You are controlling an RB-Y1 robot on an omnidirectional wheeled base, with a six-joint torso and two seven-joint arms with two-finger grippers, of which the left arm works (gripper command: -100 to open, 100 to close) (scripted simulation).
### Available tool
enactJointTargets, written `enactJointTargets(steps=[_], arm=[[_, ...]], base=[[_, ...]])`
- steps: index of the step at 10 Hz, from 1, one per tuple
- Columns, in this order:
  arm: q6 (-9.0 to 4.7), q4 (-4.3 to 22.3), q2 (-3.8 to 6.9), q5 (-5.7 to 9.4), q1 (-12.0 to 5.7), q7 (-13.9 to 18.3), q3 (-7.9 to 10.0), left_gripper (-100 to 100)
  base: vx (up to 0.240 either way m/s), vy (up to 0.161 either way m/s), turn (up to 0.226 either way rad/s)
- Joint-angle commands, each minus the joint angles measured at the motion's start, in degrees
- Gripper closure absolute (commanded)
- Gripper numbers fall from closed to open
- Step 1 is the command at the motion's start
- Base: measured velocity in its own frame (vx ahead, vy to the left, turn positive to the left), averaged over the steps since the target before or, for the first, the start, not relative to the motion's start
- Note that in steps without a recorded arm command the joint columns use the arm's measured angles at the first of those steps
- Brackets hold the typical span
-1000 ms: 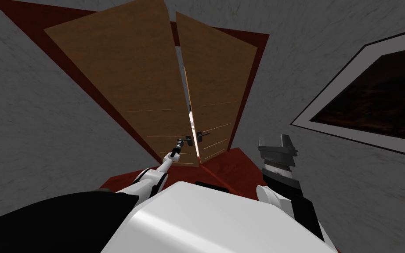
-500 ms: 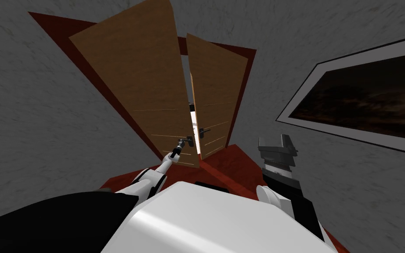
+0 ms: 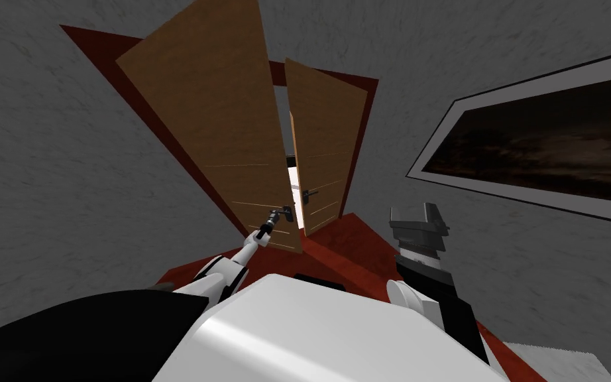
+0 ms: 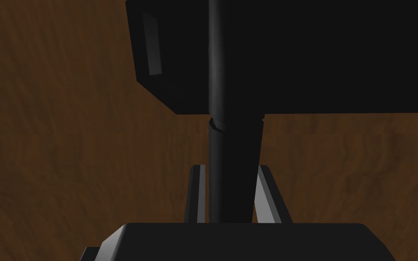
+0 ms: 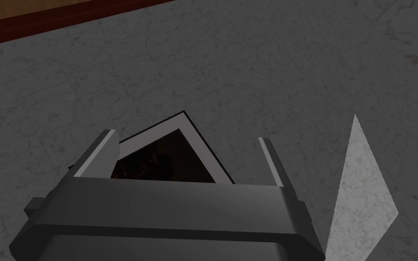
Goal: Pull the door open
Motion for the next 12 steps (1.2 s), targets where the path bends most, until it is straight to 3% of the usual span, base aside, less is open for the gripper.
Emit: enactJointTargets(steps=[1,5,6,7,12], arm=[[-0.89,-0.7,0.05,-0.62,0.59,1.3,-1.9,100],[-2.63,-2.5,1.37,-1.69,1.48,4.3,-5.3,100],[-2.4,-1.3,1.54,-1.46,0.98,3.9,-4.55,100],[-4.15,-1.9,2.71,-1.89,1.97,5.4,-5.94,100],[-8.22,-3.5,5.61,-2.75,4.04,8.8,-8.9,100]], base=[[-0.222,0.129,-0.071],[-0.198,0.111,-0.059],[-0.092,0.055,-0.013],[-0.134,0.062,-0.044],[-0.143,0.081,-0.057]])
